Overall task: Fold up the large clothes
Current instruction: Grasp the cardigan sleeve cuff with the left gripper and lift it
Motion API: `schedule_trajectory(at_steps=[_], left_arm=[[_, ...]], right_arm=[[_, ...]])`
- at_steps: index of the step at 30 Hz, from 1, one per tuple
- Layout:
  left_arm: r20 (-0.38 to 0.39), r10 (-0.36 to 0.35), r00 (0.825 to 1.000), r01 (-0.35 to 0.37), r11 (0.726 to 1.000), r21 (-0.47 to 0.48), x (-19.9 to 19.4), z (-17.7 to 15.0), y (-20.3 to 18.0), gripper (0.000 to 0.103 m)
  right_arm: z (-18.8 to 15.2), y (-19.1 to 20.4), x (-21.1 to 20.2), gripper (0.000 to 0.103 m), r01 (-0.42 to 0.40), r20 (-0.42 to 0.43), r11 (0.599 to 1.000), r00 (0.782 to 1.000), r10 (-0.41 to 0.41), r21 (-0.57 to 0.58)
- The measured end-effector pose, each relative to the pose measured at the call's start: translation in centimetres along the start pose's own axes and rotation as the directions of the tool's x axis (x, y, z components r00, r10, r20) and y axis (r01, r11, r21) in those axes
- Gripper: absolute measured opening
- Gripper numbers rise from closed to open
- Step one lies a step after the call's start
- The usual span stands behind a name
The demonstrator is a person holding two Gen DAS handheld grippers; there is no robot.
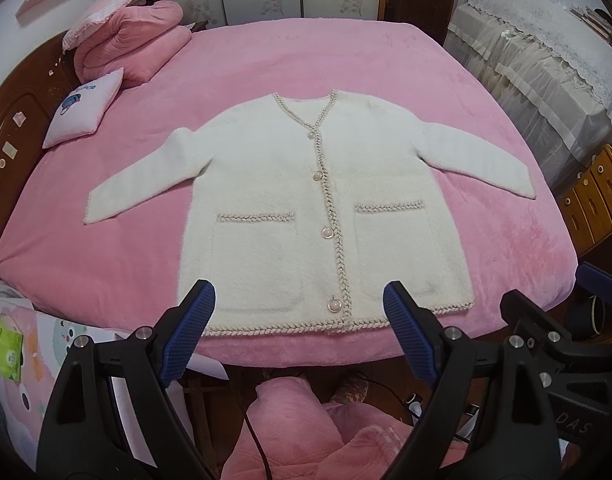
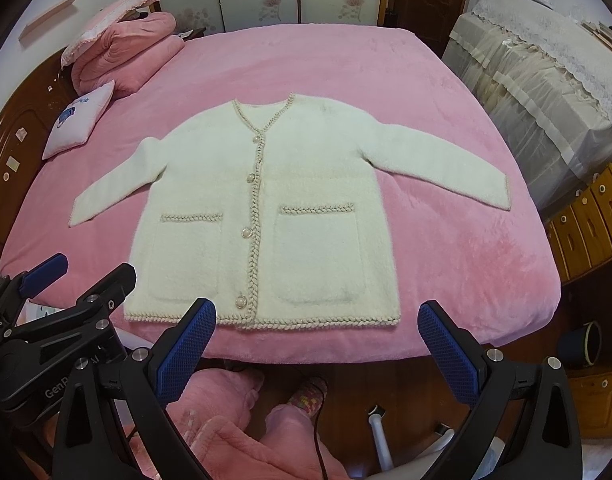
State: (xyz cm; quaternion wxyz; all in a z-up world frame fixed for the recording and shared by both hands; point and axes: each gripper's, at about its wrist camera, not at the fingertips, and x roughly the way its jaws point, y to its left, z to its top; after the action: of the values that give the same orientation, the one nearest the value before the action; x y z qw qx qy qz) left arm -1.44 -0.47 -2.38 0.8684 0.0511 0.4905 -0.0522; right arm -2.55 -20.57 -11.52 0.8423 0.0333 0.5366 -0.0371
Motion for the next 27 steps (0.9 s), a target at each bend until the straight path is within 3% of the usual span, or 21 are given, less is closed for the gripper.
schedule_trajectory(at_steps=[7, 14, 20, 27], left_arm=[[-0.049, 0.024, 0.999, -0.025, 1.0, -0.014, -0.3, -0.3, 0.6, 0.085], [-0.088, -0.056, 0.995, 0.039, 0.982, -0.185, 0.1, 1.6, 4.5, 0.085], [-0.118, -0.163, 0.98, 0.101, 0.904, -0.414, 3.8, 4.3, 11.1, 0.085], [-0.118, -0.108, 0.987, 0.013, 0.789, -0.614, 10.1, 7.5, 22.4, 0.085]], right_arm=[[0.0, -0.1, -0.2, 0.103, -0.04, 0.01, 0.999, 0.999, 0.041, -0.009], [2.0, 1.9, -0.9, 0.103, -0.11, 0.091, 0.992, 0.989, 0.116, -0.07], [7.7, 5.2, 0.4, 0.103, -0.184, 0.104, 0.98, 0.976, 0.19, -0.07], [15.5, 12.6, 4.7, 0.103, -0.268, 0.065, 0.961, 0.96, 0.272, -0.064]])
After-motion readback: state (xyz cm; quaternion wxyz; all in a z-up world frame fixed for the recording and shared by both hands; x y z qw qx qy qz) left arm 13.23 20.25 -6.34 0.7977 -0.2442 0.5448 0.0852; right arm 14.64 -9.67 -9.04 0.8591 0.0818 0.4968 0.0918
